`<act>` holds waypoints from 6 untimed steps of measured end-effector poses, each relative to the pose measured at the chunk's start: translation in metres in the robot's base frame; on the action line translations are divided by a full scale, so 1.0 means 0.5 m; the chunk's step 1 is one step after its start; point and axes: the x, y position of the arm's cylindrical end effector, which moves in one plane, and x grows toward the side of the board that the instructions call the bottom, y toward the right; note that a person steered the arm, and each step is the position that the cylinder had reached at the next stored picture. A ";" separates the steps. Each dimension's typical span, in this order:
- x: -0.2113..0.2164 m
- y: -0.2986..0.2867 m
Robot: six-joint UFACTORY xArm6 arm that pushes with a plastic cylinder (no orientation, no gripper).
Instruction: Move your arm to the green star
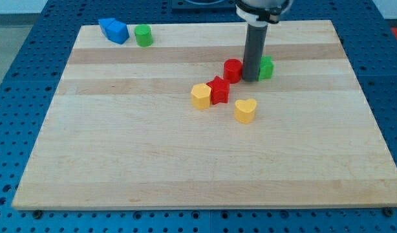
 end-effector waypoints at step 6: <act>0.068 -0.206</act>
